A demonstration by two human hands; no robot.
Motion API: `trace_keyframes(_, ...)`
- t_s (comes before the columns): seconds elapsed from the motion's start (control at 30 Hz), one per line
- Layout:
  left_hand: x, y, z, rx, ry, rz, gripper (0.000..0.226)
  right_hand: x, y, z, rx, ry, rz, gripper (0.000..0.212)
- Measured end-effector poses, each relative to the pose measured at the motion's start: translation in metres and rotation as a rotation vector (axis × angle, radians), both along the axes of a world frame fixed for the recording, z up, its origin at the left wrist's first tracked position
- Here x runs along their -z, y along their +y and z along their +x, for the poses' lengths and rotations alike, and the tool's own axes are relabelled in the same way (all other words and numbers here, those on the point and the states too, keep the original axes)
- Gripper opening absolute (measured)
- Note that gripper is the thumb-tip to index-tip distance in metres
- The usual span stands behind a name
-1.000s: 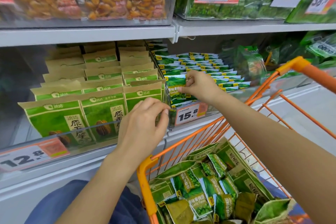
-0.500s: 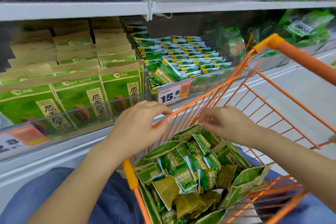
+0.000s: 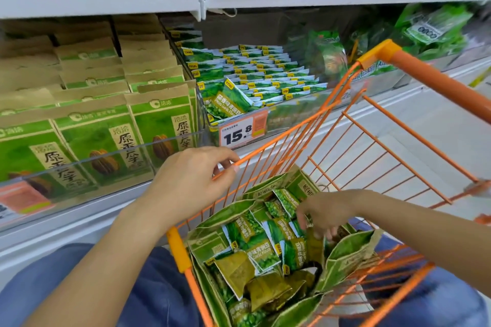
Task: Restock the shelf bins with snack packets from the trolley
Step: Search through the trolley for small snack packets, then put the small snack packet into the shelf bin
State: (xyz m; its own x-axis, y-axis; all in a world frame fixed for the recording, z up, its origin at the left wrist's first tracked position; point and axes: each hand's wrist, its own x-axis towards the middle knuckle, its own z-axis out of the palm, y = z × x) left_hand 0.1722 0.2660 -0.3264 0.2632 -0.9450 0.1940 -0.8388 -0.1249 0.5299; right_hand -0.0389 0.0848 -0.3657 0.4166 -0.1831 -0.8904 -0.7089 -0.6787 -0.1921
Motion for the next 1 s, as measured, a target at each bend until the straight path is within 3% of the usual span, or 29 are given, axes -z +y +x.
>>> trace_keyframes(0.07, 0.0, 0.001, -0.001, -0.001, -0.024, -0.049, 0.032, -0.025, -0.002, 0.008, 0.162, -0.189, 0.083, 0.016)
trace_keyframes(0.13, -0.002, 0.004, -0.002, 0.02, -0.017, -0.119, 0.044, -0.053, 0.0, 0.018, 0.378, -0.381, 0.208, 0.018)
trace_keyframes(0.27, -0.011, 0.01, -0.01, 0.152, 0.224, -0.106, 0.071, -0.089, 0.022, 0.039, 0.917, -0.681, 0.651, 0.018)
trace_keyframes(0.37, -0.007, 0.006, -0.017, 0.081, 0.241, -0.163, 0.056, -0.102, 0.042, 0.052, 1.116, -0.805, 0.802, 0.023)
trace_keyframes(0.47, -0.009, 0.001, -0.013, -0.055, 0.591, -0.294, 0.024, -0.103, 0.053, 0.063, 1.124, -0.936, 0.721, 0.021)
trace_keyframes(0.53, -0.015, 0.0, -0.008, -0.1, 0.803, -0.298, 0.014, -0.098, 0.055, 0.069, 1.008, -1.072, 0.488, 0.033)
trace_keyframes(0.6, -0.02, 0.002, -0.004, -0.117, 0.925, -0.261, 0.008, -0.096, 0.059, 0.076, 0.865, -1.18, 0.262, 0.031)
trace_keyframes(0.7, -0.021, 0.005, -0.002, -0.103, 1.001, -0.22, 0.007, -0.097, 0.068, 0.086, 0.767, -1.26, 0.148, 0.033)
trace_keyframes(0.83, -0.018, 0.007, 0.002, -0.045, 1.012, -0.223, 0.019, -0.1, 0.071, 0.093, 0.757, -1.355, 0.16, 0.028)
trace_keyframes(1.0, -0.011, 0.005, -0.001, -0.001, 1.011, -0.234, 0.011, -0.098, 0.063, 0.09, 0.707, -1.315, 0.172, 0.028)
